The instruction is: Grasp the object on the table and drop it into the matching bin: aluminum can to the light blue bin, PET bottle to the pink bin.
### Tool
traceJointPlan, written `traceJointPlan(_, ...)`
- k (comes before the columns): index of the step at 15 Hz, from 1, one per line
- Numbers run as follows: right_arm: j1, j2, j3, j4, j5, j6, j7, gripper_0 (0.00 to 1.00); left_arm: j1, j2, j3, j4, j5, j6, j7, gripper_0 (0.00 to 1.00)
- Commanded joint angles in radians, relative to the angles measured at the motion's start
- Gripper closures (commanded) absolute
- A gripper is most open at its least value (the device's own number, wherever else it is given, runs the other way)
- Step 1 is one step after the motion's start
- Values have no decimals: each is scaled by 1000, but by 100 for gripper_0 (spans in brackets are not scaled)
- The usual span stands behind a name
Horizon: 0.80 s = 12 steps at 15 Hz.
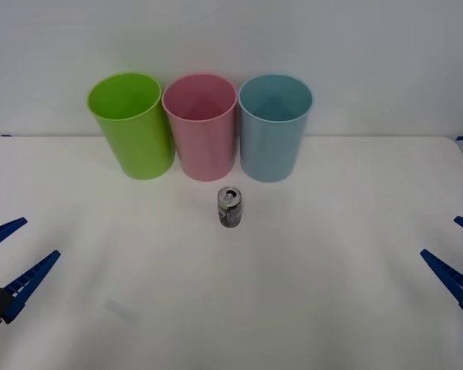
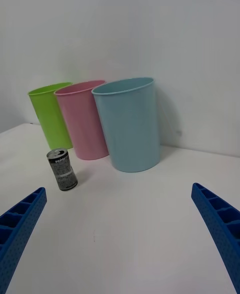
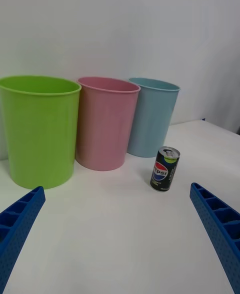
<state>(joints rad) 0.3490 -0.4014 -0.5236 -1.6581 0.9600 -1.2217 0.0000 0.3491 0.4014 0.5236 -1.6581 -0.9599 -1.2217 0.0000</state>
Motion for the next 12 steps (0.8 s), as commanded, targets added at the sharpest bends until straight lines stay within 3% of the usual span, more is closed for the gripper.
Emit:
traceJointPlan(1,0,0,0,0,0,0,0,0,0,0,0,0,0,0,0,0)
traceJointPlan(4,-5,36,7,1,-6,-2,2,0,0,0,0,0,0,0,0,0)
traceJointPlan(12,5,30,111,-37,-10,42,12,0,0,0,0,0,0,0,0,0)
